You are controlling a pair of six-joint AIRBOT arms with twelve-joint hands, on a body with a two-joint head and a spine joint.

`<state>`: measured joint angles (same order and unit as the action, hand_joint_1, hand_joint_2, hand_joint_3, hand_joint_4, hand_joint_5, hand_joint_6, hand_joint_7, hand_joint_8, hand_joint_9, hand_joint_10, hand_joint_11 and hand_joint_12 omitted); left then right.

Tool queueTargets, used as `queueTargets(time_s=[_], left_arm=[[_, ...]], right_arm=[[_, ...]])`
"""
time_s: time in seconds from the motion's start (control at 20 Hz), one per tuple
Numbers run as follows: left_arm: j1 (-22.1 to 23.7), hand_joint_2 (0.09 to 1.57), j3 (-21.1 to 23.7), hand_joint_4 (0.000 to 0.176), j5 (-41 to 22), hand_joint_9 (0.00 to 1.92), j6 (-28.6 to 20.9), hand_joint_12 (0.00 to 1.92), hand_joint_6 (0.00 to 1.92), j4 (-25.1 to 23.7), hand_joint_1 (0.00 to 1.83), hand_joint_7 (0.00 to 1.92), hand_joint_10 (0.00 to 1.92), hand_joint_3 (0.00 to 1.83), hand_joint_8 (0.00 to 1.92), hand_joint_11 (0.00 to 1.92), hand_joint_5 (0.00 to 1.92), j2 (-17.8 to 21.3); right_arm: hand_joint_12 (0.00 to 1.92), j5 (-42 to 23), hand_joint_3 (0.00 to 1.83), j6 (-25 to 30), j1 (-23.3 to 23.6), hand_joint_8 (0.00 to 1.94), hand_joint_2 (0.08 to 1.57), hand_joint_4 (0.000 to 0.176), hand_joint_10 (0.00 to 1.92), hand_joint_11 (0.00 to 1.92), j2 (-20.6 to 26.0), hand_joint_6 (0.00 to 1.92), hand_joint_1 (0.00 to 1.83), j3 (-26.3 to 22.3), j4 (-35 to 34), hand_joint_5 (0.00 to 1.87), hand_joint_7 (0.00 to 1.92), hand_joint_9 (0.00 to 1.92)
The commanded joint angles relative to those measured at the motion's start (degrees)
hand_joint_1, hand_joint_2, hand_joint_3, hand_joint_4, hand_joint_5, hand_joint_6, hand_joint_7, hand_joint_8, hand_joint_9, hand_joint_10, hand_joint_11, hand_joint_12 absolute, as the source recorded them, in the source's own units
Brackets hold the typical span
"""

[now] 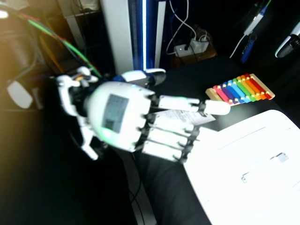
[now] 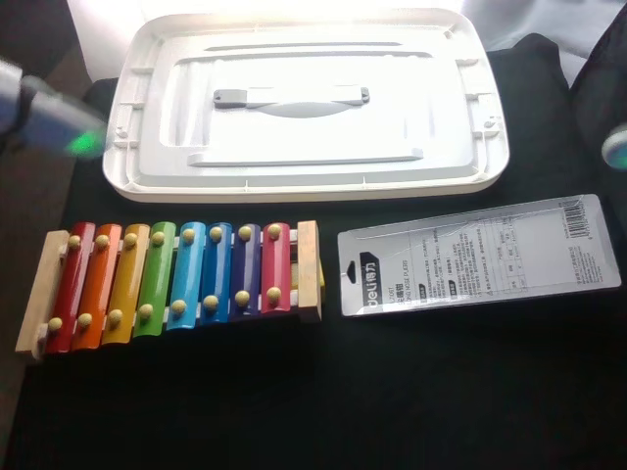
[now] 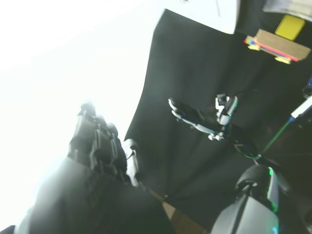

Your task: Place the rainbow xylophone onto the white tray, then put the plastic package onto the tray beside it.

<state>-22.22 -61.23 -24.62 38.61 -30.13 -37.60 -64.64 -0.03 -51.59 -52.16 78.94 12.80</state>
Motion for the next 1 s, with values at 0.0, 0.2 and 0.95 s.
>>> queueTargets(time_s=[0.0, 0.2, 0.95], left_arm=[[0.28, 0.87, 0.1, 0.036, -5.53, 0.32, 1.0, 0.69, 0.01, 2.19, 0.61, 0.27, 0.02, 0.01, 0.0, 0.06, 0.02, 0.02], [-1.78, 0.89, 0.11, 0.035, -7.15, 0.32, 2.67, 0.69, 0.0, 5.77, 0.54, 0.27, 0.01, 0.02, 0.01, 0.05, 0.02, -0.18], [-6.79, 0.74, 1.76, 0.0, -6.2, 0.14, -24.15, 0.25, 0.0, -21.44, 0.66, 0.08, 0.0, 0.0, 0.0, 0.1, 0.0, -1.55]], right_arm=[[0.43, -6.08, 0.0, 0.43, 0.86, 0.0, 0.89, 0.162, 0.03, 0.0, 0.2, 0.0, 0.71, 0.21, -3.41, 0.41, 0.18, 0.1], [0.33, -6.08, 0.01, 0.42, 0.86, 0.0, 0.92, 0.14, 0.0, 0.0, -0.22, 0.0, 0.69, 0.38, -3.17, 0.41, 0.12, 0.06], [0.48, -5.38, 0.01, 0.43, 0.86, 0.0, 1.02, 0.079, 0.0, 0.0, -2.23, 0.0, 0.61, 1.7, -2.09, 0.18, 0.05, 0.05]])
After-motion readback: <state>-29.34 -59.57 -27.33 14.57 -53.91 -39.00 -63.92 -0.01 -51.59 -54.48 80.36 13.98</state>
